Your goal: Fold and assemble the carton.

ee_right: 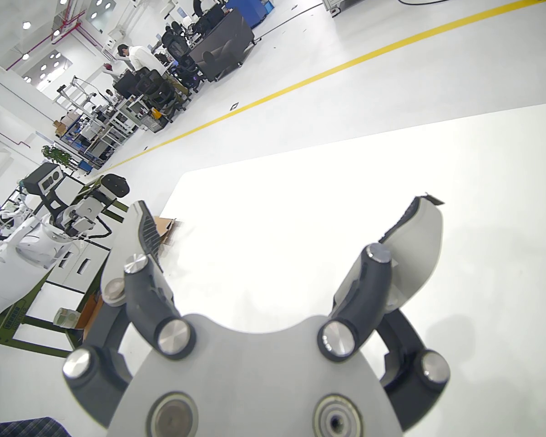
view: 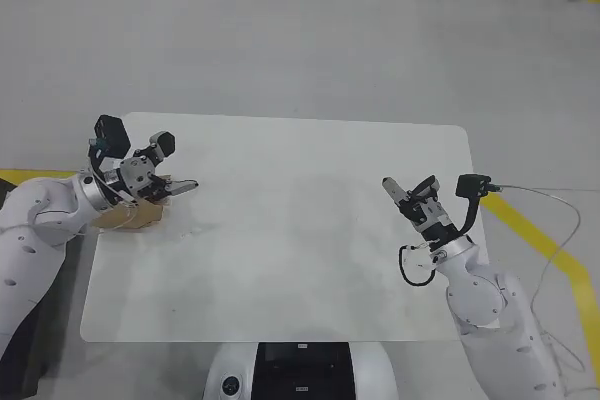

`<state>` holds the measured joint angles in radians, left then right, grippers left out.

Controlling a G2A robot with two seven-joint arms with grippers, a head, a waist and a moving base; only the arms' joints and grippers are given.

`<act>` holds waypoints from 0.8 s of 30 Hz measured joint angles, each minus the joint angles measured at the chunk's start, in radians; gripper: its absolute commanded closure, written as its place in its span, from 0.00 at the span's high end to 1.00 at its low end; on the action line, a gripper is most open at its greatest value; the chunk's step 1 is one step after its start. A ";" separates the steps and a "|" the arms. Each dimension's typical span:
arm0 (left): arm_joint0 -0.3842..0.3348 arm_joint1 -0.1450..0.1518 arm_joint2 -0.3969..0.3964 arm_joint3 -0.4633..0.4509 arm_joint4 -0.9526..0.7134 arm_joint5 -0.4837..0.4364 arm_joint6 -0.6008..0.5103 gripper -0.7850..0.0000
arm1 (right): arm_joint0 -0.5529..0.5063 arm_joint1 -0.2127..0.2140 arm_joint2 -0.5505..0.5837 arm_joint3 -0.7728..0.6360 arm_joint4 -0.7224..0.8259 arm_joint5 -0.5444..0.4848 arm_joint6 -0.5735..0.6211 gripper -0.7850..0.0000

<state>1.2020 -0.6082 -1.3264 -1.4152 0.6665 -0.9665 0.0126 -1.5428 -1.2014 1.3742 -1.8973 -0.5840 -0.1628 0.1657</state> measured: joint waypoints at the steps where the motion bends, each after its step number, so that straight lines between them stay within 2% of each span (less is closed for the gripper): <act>1: 0.003 0.001 -0.004 0.009 -0.030 -0.004 -0.018 1.00 | 0.000 0.000 0.000 0.000 0.000 0.000 0.000 1.00; 7: 0.008 0.016 -0.026 0.118 -0.321 -0.046 -0.183 1.00 | 0.000 0.000 0.000 0.000 0.000 0.000 0.000 1.00; 12: 0.009 0.040 -0.030 0.215 -0.667 -0.041 -0.427 1.00 | 0.000 0.000 0.000 0.000 0.000 0.000 0.000 1.00; 17: -0.006 0.063 -0.055 0.282 -0.951 0.055 -0.691 1.00 | 0.000 0.000 0.000 0.000 0.000 0.000 0.000 1.00; 24: 0.001 0.078 -0.102 0.382 -1.124 0.107 -0.890 1.00 | 0.000 0.000 0.000 0.000 0.000 0.000 0.000 1.00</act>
<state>1.2034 -0.5302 -1.4280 -1.0329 -0.4578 -0.8592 -0.8776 -1.5428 -1.2014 1.3742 -1.8973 -0.5840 -0.1628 0.1657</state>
